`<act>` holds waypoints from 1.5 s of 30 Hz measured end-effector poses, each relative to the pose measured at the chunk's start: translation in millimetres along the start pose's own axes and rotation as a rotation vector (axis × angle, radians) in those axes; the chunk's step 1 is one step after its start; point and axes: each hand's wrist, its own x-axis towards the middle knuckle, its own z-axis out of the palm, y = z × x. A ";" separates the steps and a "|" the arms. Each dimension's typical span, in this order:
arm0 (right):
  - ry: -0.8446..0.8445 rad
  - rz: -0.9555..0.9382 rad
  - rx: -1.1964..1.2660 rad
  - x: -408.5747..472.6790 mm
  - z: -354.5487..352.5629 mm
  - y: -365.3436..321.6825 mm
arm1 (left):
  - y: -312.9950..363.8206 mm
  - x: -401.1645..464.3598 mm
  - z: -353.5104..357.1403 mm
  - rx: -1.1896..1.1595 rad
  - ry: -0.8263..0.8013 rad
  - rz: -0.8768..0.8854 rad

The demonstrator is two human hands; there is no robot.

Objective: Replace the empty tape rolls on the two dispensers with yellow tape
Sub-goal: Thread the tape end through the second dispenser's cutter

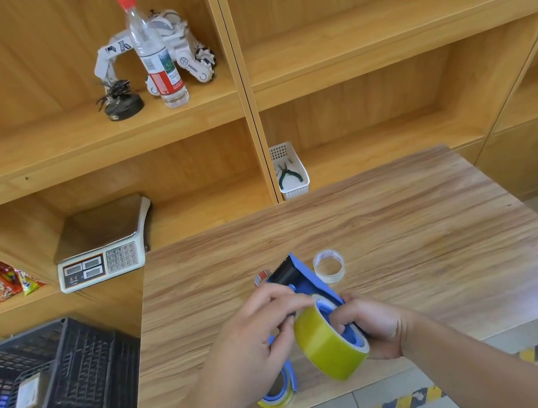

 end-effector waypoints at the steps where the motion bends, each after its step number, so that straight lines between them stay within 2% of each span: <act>1: -0.006 0.003 0.005 -0.6 0.5 -0.7 | -0.2 -1.0 0.8 0.011 -0.008 0.000; 10: -0.018 0.023 0.026 -1.9 -3.1 0.2 | 6.3 3.6 -1.0 -0.037 0.009 -0.099; 14: -0.020 0.027 0.020 -2.8 -6.1 3.3 | 10.8 12.3 -7.0 -0.078 -0.068 -0.249; 16: -0.009 0.034 0.010 -2.8 -7.1 5.2 | 12.4 16.3 -9.4 -0.066 -0.106 -0.264; 21: -0.017 0.061 0.018 -3.4 -8.6 6.5 | 12.6 27.4 -18.6 0.080 -0.198 -0.173; 28: -0.087 0.137 0.069 -8.7 5.0 -0.3 | 8.2 65.2 -37.6 0.290 -0.370 0.122; 33: -0.106 0.189 0.084 -4.8 8.9 -2.4 | 19.0 93.4 -43.7 0.297 -0.492 0.181; 36: -0.055 0.199 0.077 0.8 5.5 1.2 | 22.1 105.1 -45.8 0.279 -0.526 0.167; 45: -0.078 0.091 0.129 2.8 10.7 3.2 | 25.8 127.3 -50.4 0.276 -0.567 0.172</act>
